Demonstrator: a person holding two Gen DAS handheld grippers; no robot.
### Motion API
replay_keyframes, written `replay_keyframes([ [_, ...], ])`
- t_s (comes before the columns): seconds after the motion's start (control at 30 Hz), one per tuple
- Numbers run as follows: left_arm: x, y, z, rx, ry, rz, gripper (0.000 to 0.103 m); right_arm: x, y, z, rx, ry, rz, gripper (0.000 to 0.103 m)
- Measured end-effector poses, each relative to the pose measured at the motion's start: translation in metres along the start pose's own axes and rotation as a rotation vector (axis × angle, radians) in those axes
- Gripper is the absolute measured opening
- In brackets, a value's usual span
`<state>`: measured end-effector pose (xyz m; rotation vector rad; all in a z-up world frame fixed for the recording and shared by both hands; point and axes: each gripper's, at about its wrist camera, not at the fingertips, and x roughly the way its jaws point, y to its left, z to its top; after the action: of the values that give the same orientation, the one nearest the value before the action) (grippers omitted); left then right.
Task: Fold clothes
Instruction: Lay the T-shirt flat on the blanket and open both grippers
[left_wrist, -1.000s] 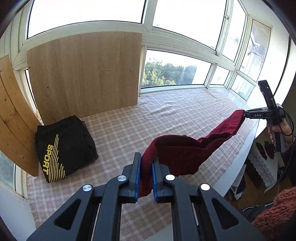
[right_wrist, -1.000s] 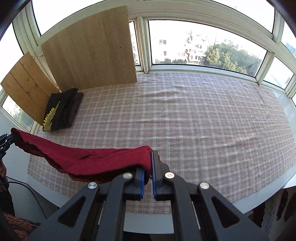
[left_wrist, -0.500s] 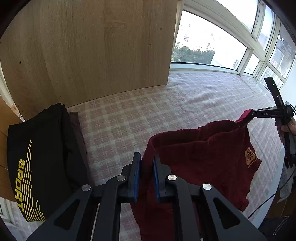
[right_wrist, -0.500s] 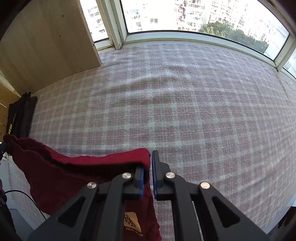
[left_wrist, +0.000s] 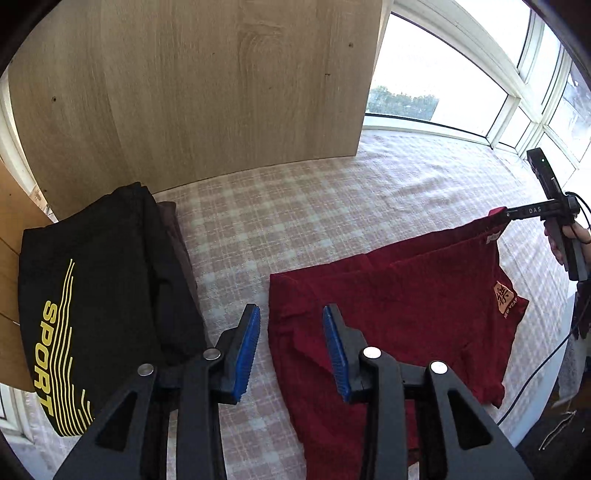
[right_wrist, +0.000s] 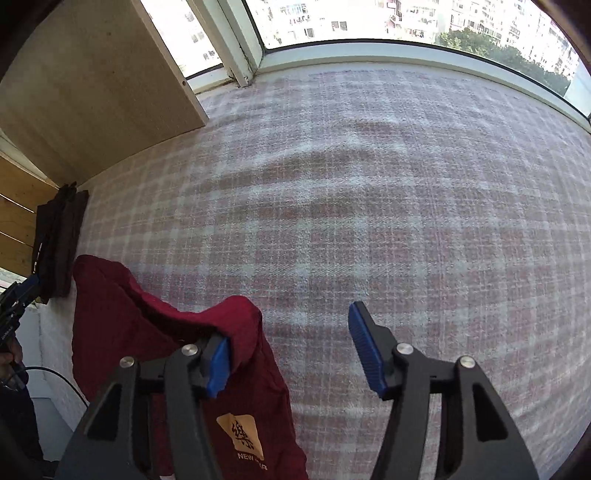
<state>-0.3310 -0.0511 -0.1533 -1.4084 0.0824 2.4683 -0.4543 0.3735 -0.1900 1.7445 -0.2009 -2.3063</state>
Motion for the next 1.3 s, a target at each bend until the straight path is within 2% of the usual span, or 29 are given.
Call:
replay_keyframes([
  [0.13,0.023,-0.021,0.013,0.070,0.026,-0.013,0.034,-0.012,0.002,-0.003,0.023,0.011,0.057,0.057],
  [0.23,0.043,-0.019,0.022,0.053,0.044,-0.031,0.034,-0.006,0.007,0.005,0.001,0.109,0.034,0.057],
  [0.3,0.056,-0.017,0.024,0.055,0.061,-0.023,0.034,-0.012,0.012,0.005,0.015,0.122,0.173,0.057],
  [0.4,0.076,-0.018,0.025,0.093,0.096,0.027,0.034,-0.029,0.022,0.003,0.044,0.079,0.370,0.057],
  [0.43,0.083,-0.018,0.025,0.106,0.111,0.052,0.034,-0.035,0.023,0.004,0.062,0.040,0.345,0.057],
  [0.47,0.089,-0.017,0.024,0.110,0.125,0.077,0.034,-0.041,0.026,0.005,0.048,-0.001,0.240,0.057],
  [0.5,0.094,-0.016,0.023,0.107,0.138,0.098,0.034,-0.043,0.032,0.006,-0.018,-0.036,0.092,0.057],
  [0.57,0.099,-0.014,0.021,0.097,0.149,0.122,0.034,-0.034,0.044,0.002,-0.172,-0.047,-0.093,0.058],
  [0.63,0.101,-0.015,0.019,0.102,0.150,0.137,0.034,-0.019,0.046,-0.008,-0.261,-0.030,-0.174,0.058],
  [0.67,0.102,-0.016,0.018,0.113,0.145,0.140,0.033,-0.010,0.045,-0.014,-0.290,-0.017,-0.191,0.058],
  [0.73,0.101,-0.017,0.017,0.117,0.138,0.138,0.023,0.008,0.043,-0.022,-0.324,0.016,-0.217,0.058],
  [0.77,0.100,-0.015,0.017,0.110,0.135,0.133,0.011,0.013,0.040,-0.026,-0.331,0.030,-0.213,0.058],
  [0.8,0.099,-0.014,0.017,0.102,0.132,0.129,0.005,0.017,0.038,-0.027,-0.324,0.039,-0.195,0.058],
  [0.9,0.090,0.001,0.017,0.035,0.107,0.110,0.003,0.030,0.038,-0.025,-0.311,0.051,-0.147,0.058],
  [1.03,0.080,0.014,0.014,0.023,0.104,0.110,0.003,0.038,0.044,-0.020,-0.331,0.062,-0.125,0.058],
  [1.13,0.077,0.012,0.014,0.037,0.100,0.082,0.011,0.039,0.045,-0.018,-0.343,0.069,-0.133,0.058],
  [1.2,0.080,0.001,0.017,0.087,0.096,0.095,0.040,0.039,0.045,-0.017,-0.335,0.077,-0.126,0.058],
  [1.23,0.083,-0.006,0.019,0.114,0.095,0.103,0.044,0.040,0.045,-0.017,-0.334,0.079,-0.125,0.058],
  [1.3,0.090,-0.017,0.022,0.168,0.100,0.130,0.044,0.040,0.047,-0.018,-0.336,0.080,-0.129,0.058],
])
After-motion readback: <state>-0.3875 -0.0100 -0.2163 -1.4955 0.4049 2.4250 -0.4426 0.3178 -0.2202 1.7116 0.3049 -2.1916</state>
